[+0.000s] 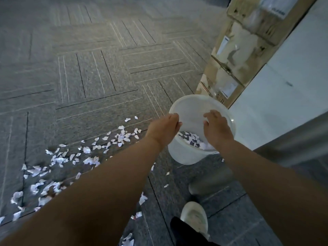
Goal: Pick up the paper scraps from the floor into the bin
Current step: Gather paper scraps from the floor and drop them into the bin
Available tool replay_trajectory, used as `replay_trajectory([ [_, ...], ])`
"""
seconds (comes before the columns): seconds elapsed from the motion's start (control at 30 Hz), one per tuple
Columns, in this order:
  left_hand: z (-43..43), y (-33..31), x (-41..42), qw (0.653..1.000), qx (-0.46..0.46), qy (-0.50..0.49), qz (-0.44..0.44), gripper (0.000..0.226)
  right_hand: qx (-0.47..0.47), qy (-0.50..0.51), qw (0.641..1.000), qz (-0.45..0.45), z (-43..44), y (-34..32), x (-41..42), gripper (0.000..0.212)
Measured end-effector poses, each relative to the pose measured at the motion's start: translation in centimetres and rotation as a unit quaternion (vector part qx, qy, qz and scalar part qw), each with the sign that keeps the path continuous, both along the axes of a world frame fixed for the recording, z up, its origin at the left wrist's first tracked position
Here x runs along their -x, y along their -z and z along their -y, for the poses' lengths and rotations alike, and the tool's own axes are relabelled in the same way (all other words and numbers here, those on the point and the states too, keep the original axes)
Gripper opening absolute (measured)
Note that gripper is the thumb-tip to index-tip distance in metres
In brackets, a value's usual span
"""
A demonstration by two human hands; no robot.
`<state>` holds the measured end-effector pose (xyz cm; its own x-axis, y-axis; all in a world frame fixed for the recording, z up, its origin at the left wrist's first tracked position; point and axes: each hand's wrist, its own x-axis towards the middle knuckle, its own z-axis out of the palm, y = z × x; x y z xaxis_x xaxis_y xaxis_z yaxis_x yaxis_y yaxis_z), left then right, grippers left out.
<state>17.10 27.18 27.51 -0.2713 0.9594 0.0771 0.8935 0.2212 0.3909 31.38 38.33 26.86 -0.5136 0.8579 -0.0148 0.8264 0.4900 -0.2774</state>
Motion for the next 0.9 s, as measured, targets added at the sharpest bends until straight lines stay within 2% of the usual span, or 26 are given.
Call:
replay_trajectory([
  [0.1,-2.1,1.4,-1.0,1.0,-0.001,0.01,-0.008,0.028,-0.025,0.023,0.999,-0.03,0.2,-0.7,-1.5,0.037],
  [0.23,-6.0,2.4,-2.3,1.0,0.011,0.027,-0.002,0.03,-0.025,0.021,0.999,-0.017,0.7,-0.9,-2.8,0.043],
  [0.33,-7.6,3.5,-2.7,0.987,0.105,0.121,-0.02,0.052,-0.035,0.019,0.999,-0.012,0.5,-0.6,-3.0,0.043],
  [0.4,-7.0,4.4,-2.4,0.974,0.163,0.145,-0.056,0.058,-0.039,0.016,0.999,-0.016,0.8,-0.4,-3.0,0.042],
  [0.53,-3.7,4.8,-1.0,0.97,0.194,0.119,-0.086,0.061,-0.034,-0.021,0.999,-0.014,2.2,0.3,-2.9,0.042],
  [0.77,4.9,4.3,2.7,0.985,0.148,0.028,-0.079,0.064,-0.019,-0.076,0.997,0.025,5.8,1.2,-0.8,0.035],
  [0.9,10.6,5.9,5.9,0.977,0.192,-0.018,-0.089,0.064,0.0,-0.155,0.987,0.044,8.9,2.9,3.2,0.036],
])
